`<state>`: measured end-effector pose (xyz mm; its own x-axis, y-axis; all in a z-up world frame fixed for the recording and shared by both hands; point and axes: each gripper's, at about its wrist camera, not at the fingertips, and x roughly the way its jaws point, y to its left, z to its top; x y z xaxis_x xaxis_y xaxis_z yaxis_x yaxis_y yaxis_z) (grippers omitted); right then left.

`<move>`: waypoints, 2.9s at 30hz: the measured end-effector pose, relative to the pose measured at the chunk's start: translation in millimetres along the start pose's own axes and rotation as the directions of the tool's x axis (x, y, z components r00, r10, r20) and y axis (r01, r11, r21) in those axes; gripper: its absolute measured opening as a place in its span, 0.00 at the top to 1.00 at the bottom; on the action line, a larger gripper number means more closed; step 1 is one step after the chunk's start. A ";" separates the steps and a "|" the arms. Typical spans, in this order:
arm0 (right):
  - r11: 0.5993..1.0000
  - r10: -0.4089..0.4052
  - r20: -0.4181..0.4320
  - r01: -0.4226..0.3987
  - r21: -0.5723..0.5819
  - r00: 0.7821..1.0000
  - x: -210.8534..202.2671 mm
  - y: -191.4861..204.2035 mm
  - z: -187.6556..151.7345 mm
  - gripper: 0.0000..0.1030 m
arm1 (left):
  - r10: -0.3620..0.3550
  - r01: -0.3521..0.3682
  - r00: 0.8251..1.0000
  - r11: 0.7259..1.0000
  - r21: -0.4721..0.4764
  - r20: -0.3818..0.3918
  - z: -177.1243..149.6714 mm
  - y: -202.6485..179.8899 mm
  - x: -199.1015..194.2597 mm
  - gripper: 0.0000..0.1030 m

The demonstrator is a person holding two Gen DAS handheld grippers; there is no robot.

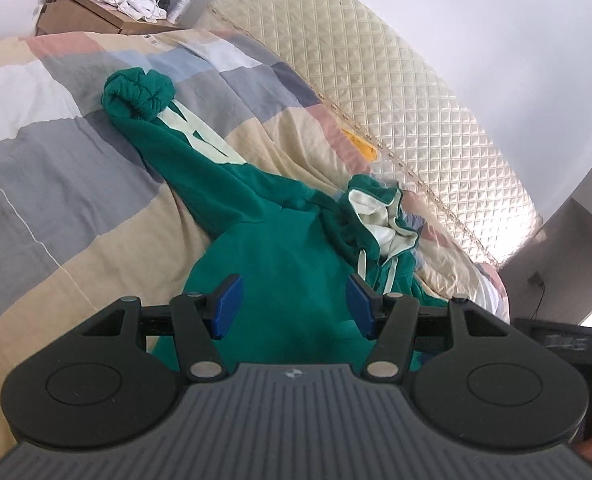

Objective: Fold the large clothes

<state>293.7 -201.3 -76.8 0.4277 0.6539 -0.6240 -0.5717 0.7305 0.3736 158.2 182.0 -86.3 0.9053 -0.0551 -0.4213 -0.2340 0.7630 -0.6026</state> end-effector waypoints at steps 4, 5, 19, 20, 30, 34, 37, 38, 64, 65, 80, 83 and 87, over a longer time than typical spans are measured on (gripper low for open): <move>0.999 0.042 0.037 -0.042 0.010 0.998 -23.8 -12.4 -6.9 0.37 | -0.005 0.005 1.000 0.999 0.039 -0.004 -5.7 -9.3 1.2 0.39; 0.998 0.054 0.058 -0.055 0.022 0.997 -32.5 -18.6 -8.1 0.38 | -0.011 0.011 1.000 0.999 0.051 -0.011 -7.8 -11.9 1.1 0.39; 0.887 -0.229 0.160 0.138 0.441 0.960 -47.0 -212.0 -42.8 0.35 | 0.247 -0.201 0.957 0.943 0.265 -0.154 -57.5 -29.3 46.0 0.39; 0.870 -0.235 0.152 0.138 0.473 0.960 -42.1 -222.9 -48.4 0.35 | 0.265 -0.216 0.952 0.937 0.276 -0.153 -59.4 -28.5 48.7 0.39; 0.800 -0.220 0.206 0.055 0.597 0.954 -5.0 -271.3 -56.3 0.36 | 0.326 -0.278 0.928 0.928 0.248 -0.182 -70.4 -22.6 79.6 0.40; 0.779 -0.148 0.291 -0.070 0.624 0.945 -3.6 -287.7 -57.6 0.40 | 0.301 -0.252 0.939 0.932 0.259 -0.169 -74.2 -30.6 87.6 0.43; 0.776 -0.146 0.341 -0.106 0.622 0.929 -2.8 -296.7 -55.3 0.73 | 0.323 -0.268 0.937 0.910 0.316 -0.136 -80.4 -39.9 96.5 0.49; 0.776 -0.144 0.357 -0.119 0.619 0.923 -3.8 -299.5 -53.9 0.81 | 0.326 -0.271 0.936 0.906 0.324 -0.129 -81.4 -41.6 100.0 0.51; 0.712 -0.441 0.287 0.137 0.688 0.850 -63.0 -305.7 -66.9 0.42 | 0.102 -0.047 0.989 0.896 0.442 -0.102 -95.7 -88.7 112.2 0.54; 0.731 -0.447 0.278 0.169 0.661 0.850 -67.4 -294.1 -69.2 0.42 | 0.095 -0.042 0.991 0.893 0.449 -0.096 -95.6 -90.1 109.8 0.54; 0.955 -0.280 0.359 0.219 0.201 0.891 -60.6 -177.4 -74.8 0.43 | 0.137 -0.030 0.973 0.872 0.489 -0.186 -117.5 -92.0 120.0 0.54; 0.959 -0.271 0.316 0.225 0.172 0.909 -35.2 -174.5 -70.6 0.47 | 0.160 -0.047 0.967 0.880 0.473 -0.201 -118.2 -86.2 125.2 0.53; 0.962 -0.265 0.275 0.234 0.140 0.924 -9.8 -172.4 -70.9 0.50 | 0.159 -0.048 0.965 0.888 0.458 -0.207 -116.6 -81.6 127.9 0.53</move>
<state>338.4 -347.6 -183.8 0.7393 0.4650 -0.4870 -0.3516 0.8834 0.3098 251.7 37.6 -170.0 0.7635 -0.0653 -0.6425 -0.0888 0.9748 -0.2047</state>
